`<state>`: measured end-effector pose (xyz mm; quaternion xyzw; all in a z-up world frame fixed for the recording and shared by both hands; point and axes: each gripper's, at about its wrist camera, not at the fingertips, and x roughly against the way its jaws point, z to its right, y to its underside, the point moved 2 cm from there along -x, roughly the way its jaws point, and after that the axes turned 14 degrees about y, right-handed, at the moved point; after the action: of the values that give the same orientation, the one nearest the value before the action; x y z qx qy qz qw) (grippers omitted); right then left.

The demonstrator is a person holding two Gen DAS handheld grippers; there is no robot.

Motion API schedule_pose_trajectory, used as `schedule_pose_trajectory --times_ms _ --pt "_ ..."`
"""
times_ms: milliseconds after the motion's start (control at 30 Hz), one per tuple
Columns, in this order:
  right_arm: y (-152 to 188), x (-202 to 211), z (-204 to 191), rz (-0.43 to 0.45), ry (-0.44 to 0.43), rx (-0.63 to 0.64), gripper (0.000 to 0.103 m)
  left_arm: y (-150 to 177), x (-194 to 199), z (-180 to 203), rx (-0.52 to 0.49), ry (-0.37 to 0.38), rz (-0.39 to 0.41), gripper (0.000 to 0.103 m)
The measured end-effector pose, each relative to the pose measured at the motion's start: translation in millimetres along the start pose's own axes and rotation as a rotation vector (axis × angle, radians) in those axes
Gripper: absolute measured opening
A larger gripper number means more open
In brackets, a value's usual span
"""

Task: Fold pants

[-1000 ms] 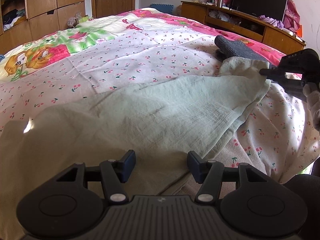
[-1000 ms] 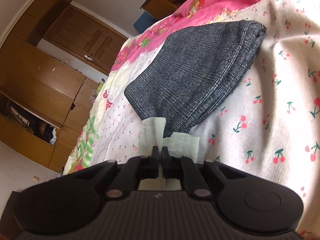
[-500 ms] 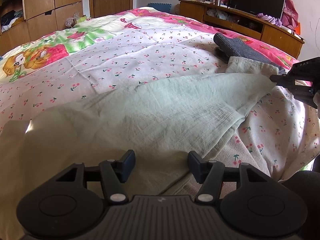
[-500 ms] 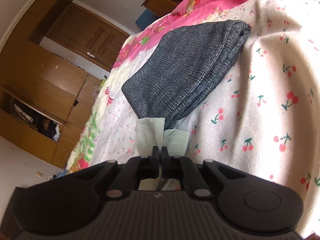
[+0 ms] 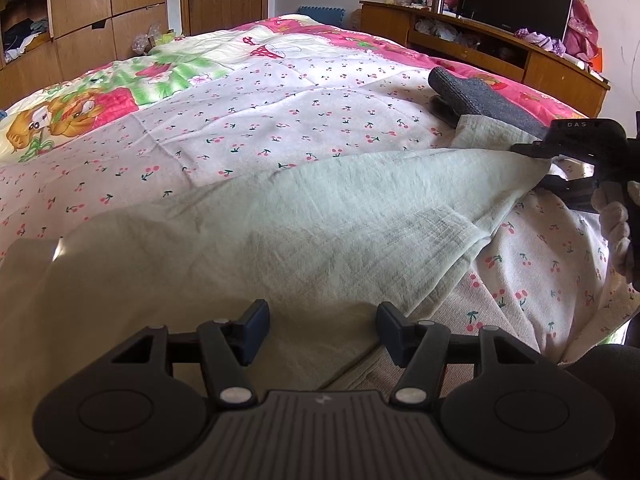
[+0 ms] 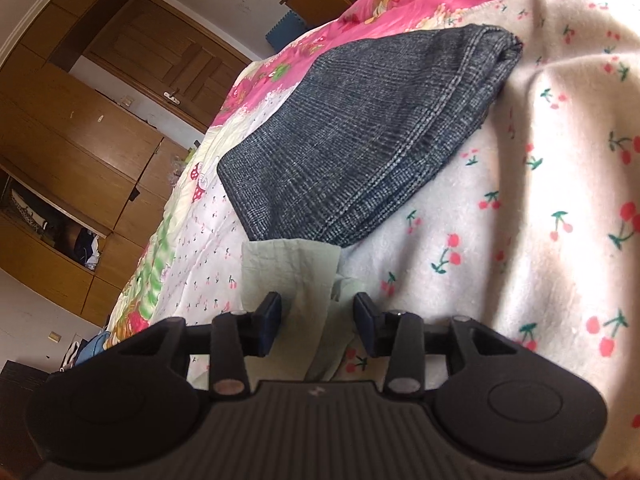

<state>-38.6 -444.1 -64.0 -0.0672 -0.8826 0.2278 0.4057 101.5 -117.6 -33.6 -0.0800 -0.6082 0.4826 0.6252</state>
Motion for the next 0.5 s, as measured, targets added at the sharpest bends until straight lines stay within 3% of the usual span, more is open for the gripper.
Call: schedule_pose_trajectory --times_ms 33,67,133,300,433,500 --pt "1.7 -4.7 -1.2 0.001 -0.011 0.003 0.034 0.2 -0.4 0.2 0.002 -0.001 0.001 0.072" --pt "3.5 -8.9 -1.3 -0.004 -0.013 -0.005 0.021 0.2 -0.7 0.3 0.002 -0.001 0.001 0.072" --pt "4.1 -12.9 3.0 -0.044 -0.056 -0.083 0.010 -0.8 -0.9 1.2 0.000 -0.006 -0.004 0.072" --pt "-17.3 15.0 -7.0 -0.061 -0.227 -0.209 0.009 -10.3 0.5 6.9 -0.026 -0.014 -0.019 0.072" --pt "-51.7 55.6 -58.6 -0.002 -0.405 -0.109 0.008 -26.8 10.4 19.1 -0.067 -0.014 0.040 0.072" --pt "-51.0 72.3 -72.7 0.025 -0.419 -0.036 0.008 -30.5 14.3 24.6 -0.078 -0.005 0.057 0.073"
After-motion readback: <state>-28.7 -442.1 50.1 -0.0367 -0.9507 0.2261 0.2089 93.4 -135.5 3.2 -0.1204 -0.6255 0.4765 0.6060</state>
